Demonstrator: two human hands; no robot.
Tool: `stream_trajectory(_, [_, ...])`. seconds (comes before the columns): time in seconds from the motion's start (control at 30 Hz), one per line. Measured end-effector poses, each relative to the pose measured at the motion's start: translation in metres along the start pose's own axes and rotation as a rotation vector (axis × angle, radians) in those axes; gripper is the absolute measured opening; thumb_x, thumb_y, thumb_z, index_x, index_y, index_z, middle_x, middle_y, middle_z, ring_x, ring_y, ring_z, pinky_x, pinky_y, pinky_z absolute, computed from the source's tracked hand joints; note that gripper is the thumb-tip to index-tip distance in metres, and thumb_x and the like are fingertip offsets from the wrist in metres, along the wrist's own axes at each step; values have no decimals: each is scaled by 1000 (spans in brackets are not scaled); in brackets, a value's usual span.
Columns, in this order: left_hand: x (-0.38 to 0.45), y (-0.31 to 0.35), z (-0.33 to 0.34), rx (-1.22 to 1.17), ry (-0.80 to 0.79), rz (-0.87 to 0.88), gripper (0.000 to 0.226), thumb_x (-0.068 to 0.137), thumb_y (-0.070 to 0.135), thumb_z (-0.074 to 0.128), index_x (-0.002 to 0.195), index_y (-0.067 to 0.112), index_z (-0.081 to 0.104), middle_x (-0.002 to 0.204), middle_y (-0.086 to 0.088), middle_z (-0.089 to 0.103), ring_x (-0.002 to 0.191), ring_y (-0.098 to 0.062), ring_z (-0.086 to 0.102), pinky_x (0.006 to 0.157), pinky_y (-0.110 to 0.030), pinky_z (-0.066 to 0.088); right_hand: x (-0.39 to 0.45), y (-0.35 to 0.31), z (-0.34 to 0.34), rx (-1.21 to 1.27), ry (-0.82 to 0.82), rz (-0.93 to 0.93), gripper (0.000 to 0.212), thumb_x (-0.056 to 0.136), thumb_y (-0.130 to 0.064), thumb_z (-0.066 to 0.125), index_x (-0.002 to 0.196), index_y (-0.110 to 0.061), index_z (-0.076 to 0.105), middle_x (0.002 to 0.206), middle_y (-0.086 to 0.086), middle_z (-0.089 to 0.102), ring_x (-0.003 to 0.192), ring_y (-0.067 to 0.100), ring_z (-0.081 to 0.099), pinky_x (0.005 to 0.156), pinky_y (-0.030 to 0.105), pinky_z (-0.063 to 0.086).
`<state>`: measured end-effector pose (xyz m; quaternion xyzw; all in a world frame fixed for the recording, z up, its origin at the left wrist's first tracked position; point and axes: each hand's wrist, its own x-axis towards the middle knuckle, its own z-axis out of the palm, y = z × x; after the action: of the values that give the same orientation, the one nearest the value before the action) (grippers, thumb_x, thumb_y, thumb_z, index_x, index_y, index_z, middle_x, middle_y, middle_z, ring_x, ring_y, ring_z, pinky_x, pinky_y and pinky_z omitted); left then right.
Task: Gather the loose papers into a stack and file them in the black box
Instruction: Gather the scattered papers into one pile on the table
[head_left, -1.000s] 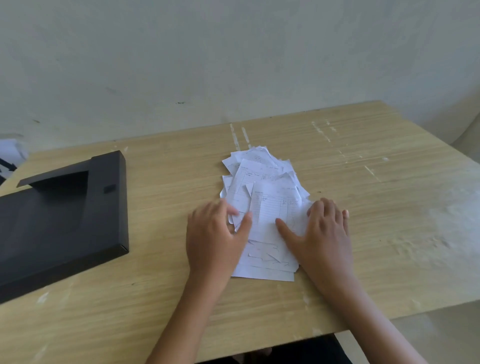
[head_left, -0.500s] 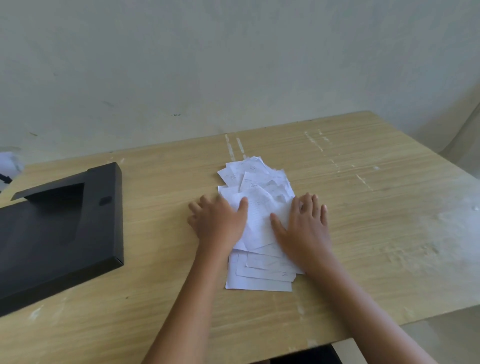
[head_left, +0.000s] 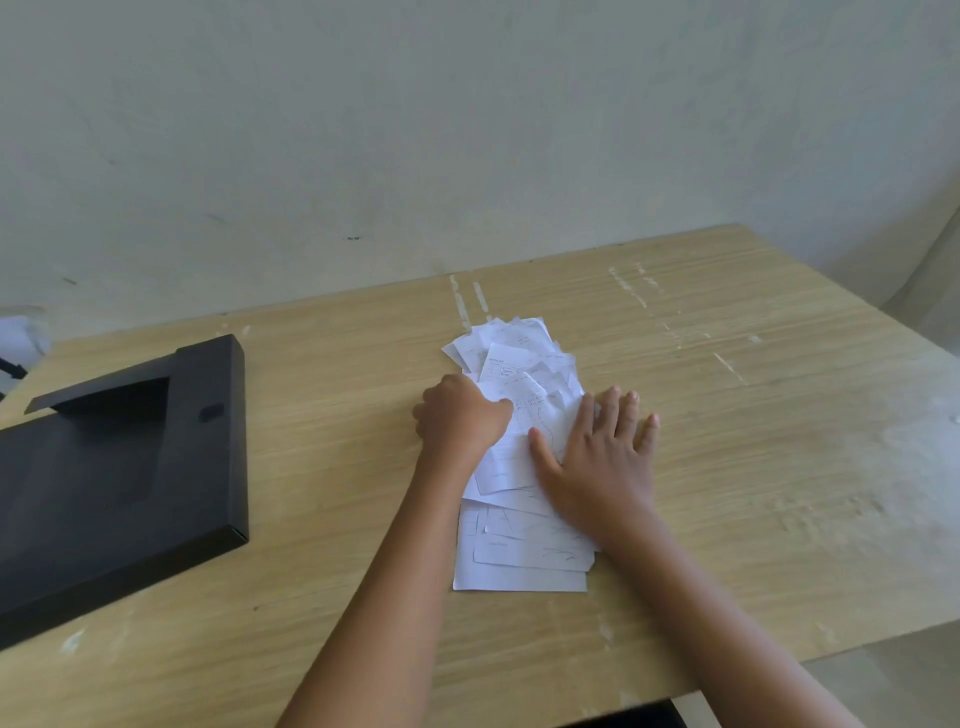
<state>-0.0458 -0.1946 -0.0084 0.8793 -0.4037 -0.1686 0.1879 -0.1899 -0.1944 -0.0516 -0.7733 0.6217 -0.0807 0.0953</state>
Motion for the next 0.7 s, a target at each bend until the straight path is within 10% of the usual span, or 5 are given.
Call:
stream_trajectory(0.23, [9, -1, -2, -163, -76, 18, 33, 81, 34, 75, 80, 17, 47, 86, 3, 61, 93, -26, 65, 77, -31, 51, -1, 2, 0, -1, 2, -16, 93, 93, -69, 17, 158, -3, 6, 166, 23, 0, 153, 38, -10, 122, 57, -6])
stream_trajectory(0.7, [-4, -5, 38, -57, 179, 363, 47, 95, 25, 51, 140, 30, 41, 121, -12, 60, 114, -35, 48, 105, -37, 29, 0, 1, 1, 15, 27, -14, 93, 93, -69, 19, 157, -2, 9, 165, 23, 5, 153, 39, -6, 122, 57, -4])
